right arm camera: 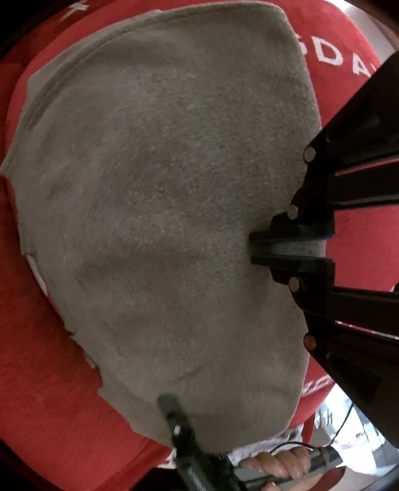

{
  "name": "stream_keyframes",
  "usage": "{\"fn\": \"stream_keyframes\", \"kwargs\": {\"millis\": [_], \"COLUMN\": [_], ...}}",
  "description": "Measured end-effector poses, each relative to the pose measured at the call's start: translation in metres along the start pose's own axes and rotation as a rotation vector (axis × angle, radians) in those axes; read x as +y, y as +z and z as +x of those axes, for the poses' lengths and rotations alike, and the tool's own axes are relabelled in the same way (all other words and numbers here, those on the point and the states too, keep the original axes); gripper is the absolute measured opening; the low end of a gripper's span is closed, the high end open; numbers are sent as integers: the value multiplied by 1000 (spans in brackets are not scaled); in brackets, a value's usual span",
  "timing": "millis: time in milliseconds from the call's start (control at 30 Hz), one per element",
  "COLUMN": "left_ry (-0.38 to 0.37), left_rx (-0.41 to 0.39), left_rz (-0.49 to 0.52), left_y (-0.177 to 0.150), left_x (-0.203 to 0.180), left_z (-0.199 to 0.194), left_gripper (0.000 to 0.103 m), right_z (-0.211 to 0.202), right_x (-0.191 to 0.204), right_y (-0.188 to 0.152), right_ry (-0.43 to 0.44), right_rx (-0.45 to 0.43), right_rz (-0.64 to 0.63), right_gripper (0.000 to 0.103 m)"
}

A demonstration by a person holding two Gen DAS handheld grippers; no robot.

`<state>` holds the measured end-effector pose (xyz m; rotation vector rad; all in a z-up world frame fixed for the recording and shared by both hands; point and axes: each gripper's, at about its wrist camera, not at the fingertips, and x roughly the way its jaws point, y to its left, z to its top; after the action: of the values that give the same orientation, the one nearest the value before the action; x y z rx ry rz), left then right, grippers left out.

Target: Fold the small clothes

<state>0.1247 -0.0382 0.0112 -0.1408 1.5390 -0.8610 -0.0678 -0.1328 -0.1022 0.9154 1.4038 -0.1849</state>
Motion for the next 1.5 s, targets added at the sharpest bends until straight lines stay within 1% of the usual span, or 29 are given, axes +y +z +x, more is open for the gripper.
{"fn": "stream_keyframes", "kwargs": {"millis": [67, 133, 167, 200, 267, 333, 367, 433, 500, 567, 600, 633, 667, 700, 733, 767, 800, 867, 933, 1033, 1067, 1133, 1167, 1200, 1267, 1333, 1433, 1500], "left_ry": [-19, -25, -22, -20, -1, 68, 106, 178, 242, 300, 329, 344, 350, 351, 348, 338, 337, 346, 314, 201, 183, 182, 200, 226, 276, 335, 435, 440], "left_rx": [-20, -30, -27, -21, 15, 46, 74, 148, 190, 211, 202, 193, 188, 189, 187, 178, 164, 126, 106, 78, 67, 35, 12, -16, -79, -105, -48, -21], "left_rz": [22, 74, 105, 128, 194, 291, 339, 405, 445, 493, 517, 530, 547, 557, 569, 592, 625, 697, 729, 708, 701, 685, 676, 662, 597, 527, 428, 355], "left_y": [8, 16, 19, 21, 23, 22, 20, 9, -1, -12, -16, -20, -23, -25, -26, -29, -35, -41, -44, -45, -44, -39, -36, -33, -23, -13, 3, 16], "left_x": [-30, -67, -88, -104, -143, -177, -194, -215, -225, -230, -232, -233, -236, -240, -245, -252, -257, -275, -286, -296, -296, -292, -288, -283, -263, -240, -202, -181], "left_z": [-5, -3, 3, 9, 31, 61, 85, 133, 165, 186, 190, 190, 190, 191, 189, 187, 184, 181, 173, 151, 146, 131, 124, 118, 97, 86, 98, 112], "left_gripper": [23, 23, 23, 16, 16, 16, 16, 16, 16, 17, 17, 18, 26, 39, 47, 59, 67, 68, 68, 68, 68, 68, 68, 68, 68, 68, 68, 68], "right_z": [-3, -9, -17, -26, -50, -69, -73, -76, -72, -69, -67, -62, -59, -55, -49, -46, -44, -43, -44, -50, -52, -57, -61, -66, -74, -76, -82, -79], "right_x": [-7, -16, -21, -26, -43, -67, -74, -99, -116, -138, -146, -151, -156, -158, -158, -160, -167, -176, -180, -194, -197, -203, -206, -214, -227, -227, -235, -238], "right_y": [5, 5, 4, 3, 0, -2, -1, 1, 5, 5, 3, 4, 4, 4, 6, 6, 3, -1, -4, -10, -10, -8, -9, -18, -17, -13, -9, -8], "right_ry": [53, 90, 94, 98, 137, 180, 197, 224, 244, 294, 317, 346, 370, 392, 417, 429, 440, 461, 472, 478, 481, 513, 531, 553, 597, 625, 658, 678], "right_rx": [15, 28, 11, -16, -100, -165, -183, -195, -190, -186, -180, -173, -167, -159, -149, -144, -140, -139, -141, -140, -143, -169, -185, -203, -237, -249, -256, -268], "right_rz": [39, 83, 105, 118, 154, 218, 244, 304, 346, 390, 408, 425, 433, 439, 446, 453, 459, 476, 487, 486, 490, 508, 518, 528, 561, 588, 606, 630], "right_gripper": [7, 7, 7, 8, 8, 8, 8, 9, 10, 12, 12, 12, 12, 12, 12, 12, 12, 12, 12, 12, 12, 12, 12, 12, 12, 12, 12, 12]}}
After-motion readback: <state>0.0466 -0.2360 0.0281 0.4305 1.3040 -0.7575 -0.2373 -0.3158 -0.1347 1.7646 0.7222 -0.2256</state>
